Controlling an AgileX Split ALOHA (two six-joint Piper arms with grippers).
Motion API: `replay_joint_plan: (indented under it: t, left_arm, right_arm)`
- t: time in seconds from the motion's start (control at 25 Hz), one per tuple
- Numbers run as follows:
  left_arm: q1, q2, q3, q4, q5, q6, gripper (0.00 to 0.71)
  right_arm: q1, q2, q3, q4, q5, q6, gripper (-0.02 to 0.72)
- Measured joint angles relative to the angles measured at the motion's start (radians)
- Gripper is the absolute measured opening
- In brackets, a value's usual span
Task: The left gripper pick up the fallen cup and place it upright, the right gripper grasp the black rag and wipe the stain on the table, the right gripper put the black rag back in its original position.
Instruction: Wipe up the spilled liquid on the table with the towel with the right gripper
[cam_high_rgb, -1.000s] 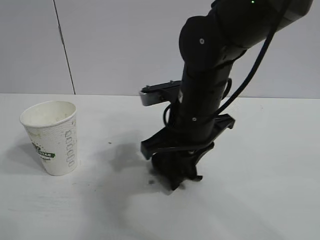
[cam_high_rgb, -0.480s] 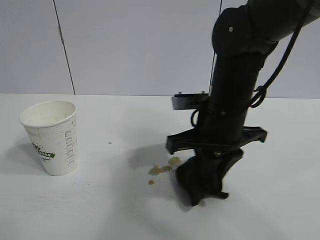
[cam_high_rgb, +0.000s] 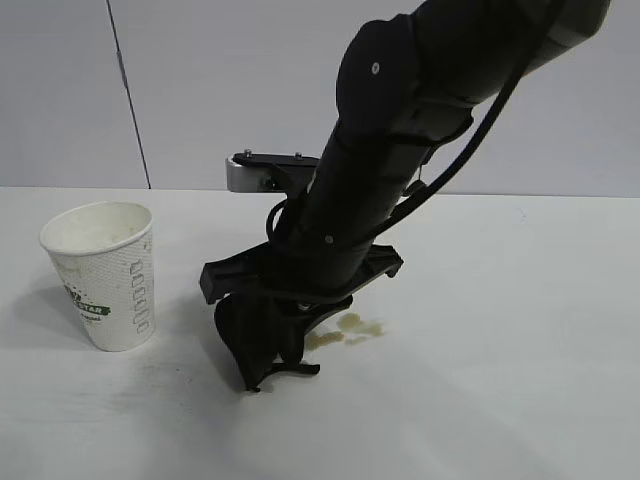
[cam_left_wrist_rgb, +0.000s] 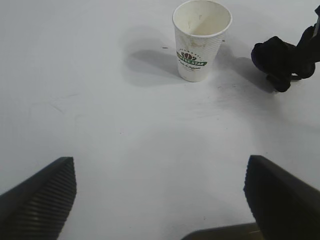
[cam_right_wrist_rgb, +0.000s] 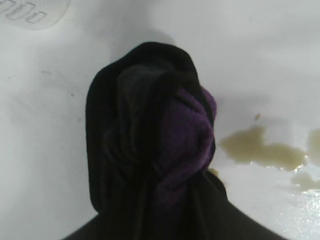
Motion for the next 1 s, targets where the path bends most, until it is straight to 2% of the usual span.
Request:
replay_joint_plan:
  t: [0.2, 0.32, 0.4, 0.56, 0.72, 0.8, 0.88, 0.92, 1.0]
  left_arm:
    - [0.0, 0.0, 0.0, 0.0, 0.0, 0.0, 0.654]
    - [0.0, 0.0, 0.0, 0.0, 0.0, 0.0, 0.654]
    - [0.0, 0.0, 0.0, 0.0, 0.0, 0.0, 0.654]
    - [0.0, 0.0, 0.0, 0.0, 0.0, 0.0, 0.654]
    - [0.0, 0.0, 0.0, 0.0, 0.0, 0.0, 0.654]
    - [0.0, 0.0, 0.0, 0.0, 0.0, 0.0, 0.654]
    - [0.0, 0.0, 0.0, 0.0, 0.0, 0.0, 0.654]
    - [0.0, 0.0, 0.0, 0.0, 0.0, 0.0, 0.654]
    - [0.0, 0.0, 0.0, 0.0, 0.0, 0.0, 0.654]
  right_arm:
    - [-0.001, 0.031, -0.006, -0.01, 0.01, 0.005, 0.111]
    - [-0.012, 0.031, -0.008, -0.062, 0.031, 0.027, 0.111]
    - [-0.039, 0.031, -0.01, -0.127, 0.052, 0.06, 0.111]
    - [-0.122, 0.027, -0.018, -0.317, 0.096, 0.189, 0.111]
    - [-0.212, 0.023, -0.02, -0.475, 0.179, 0.276, 0.111]
    - [-0.246, 0.02, -0.021, -0.492, 0.24, 0.284, 0.111]
    - [-0.263, 0.019, -0.025, -0.475, 0.316, 0.266, 0.111]
    - [-0.265, 0.019, -0.025, -0.455, 0.346, 0.241, 0.111]
    - [-0.265, 0.018, -0.025, -0.369, 0.415, 0.149, 0.111]
